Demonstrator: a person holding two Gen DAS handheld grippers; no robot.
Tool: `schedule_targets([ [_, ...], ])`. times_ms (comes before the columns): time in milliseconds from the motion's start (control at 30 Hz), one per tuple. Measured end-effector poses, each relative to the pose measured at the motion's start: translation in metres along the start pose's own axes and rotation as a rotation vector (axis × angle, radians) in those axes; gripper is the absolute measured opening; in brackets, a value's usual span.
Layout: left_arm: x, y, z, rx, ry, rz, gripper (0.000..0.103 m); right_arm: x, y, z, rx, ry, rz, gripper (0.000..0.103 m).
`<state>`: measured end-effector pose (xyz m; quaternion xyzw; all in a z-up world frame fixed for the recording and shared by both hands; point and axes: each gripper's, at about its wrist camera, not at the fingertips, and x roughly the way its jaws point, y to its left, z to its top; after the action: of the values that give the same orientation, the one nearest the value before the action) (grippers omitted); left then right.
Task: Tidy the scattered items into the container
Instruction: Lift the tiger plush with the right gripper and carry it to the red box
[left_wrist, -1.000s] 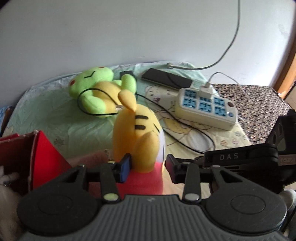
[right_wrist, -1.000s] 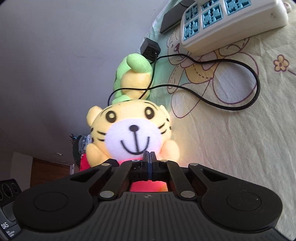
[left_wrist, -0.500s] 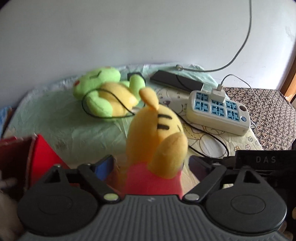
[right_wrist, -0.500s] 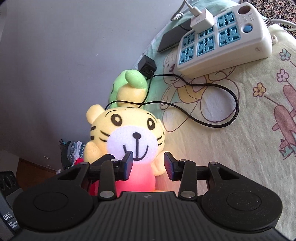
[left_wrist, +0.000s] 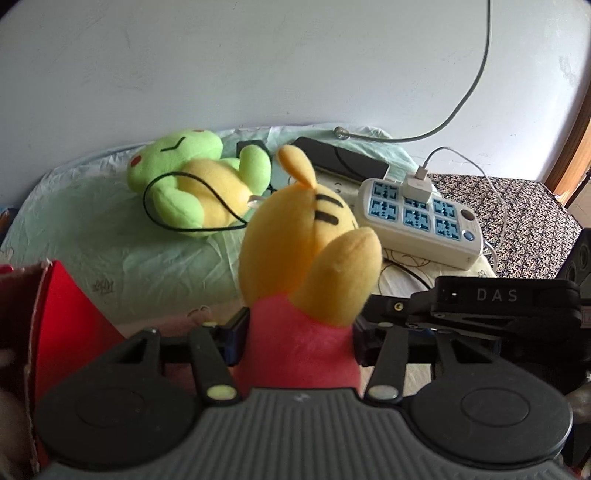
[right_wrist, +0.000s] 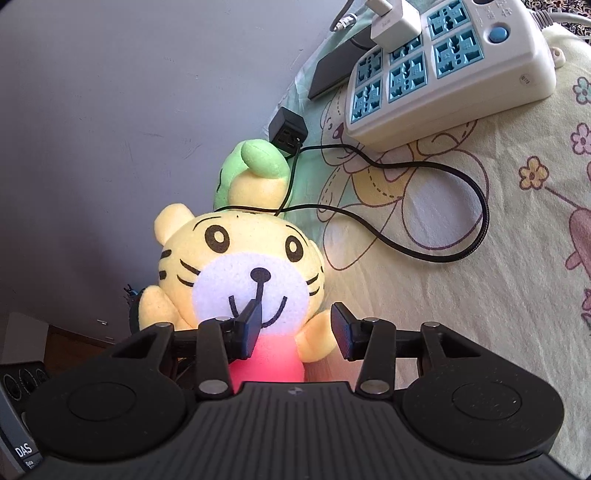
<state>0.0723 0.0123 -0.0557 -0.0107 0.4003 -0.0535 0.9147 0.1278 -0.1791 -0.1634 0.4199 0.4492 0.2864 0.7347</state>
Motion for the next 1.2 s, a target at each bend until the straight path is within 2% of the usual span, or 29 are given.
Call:
schedule_targets([
  [167,-0.036,-0.021,-0.001,0.066,-0.09,0.021,0.052,-0.017,0.014,-0.005,-0.014,-0.01,0.062,0.041],
  [367,-0.085,-0.027,-0.008,0.061,-0.19,0.046,0.052,-0.035,0.05,-0.021,-0.114,-0.03,0.126,0.031],
  [567,-0.135,-0.009,-0.017,0.004,-0.302,0.07,0.052,-0.042,0.102,-0.045,-0.261,-0.042,0.185,0.025],
  [700,-0.161,0.013,-0.028,-0.044,-0.346,0.083,0.052,-0.035,0.131,-0.061,-0.317,-0.019,0.22,0.023],
  [867,-0.191,0.049,-0.047,-0.098,-0.369,0.101,0.052,-0.019,0.162,-0.087,-0.378,0.016,0.235,0.021],
  [1033,-0.214,0.087,-0.066,-0.149,-0.35,0.112,0.052,0.006,0.18,-0.112,-0.381,0.055,0.216,0.021],
  [1200,-0.219,0.128,-0.078,-0.229,-0.313,0.055,0.052,0.028,0.188,-0.13,-0.346,0.078,0.177,0.022],
])
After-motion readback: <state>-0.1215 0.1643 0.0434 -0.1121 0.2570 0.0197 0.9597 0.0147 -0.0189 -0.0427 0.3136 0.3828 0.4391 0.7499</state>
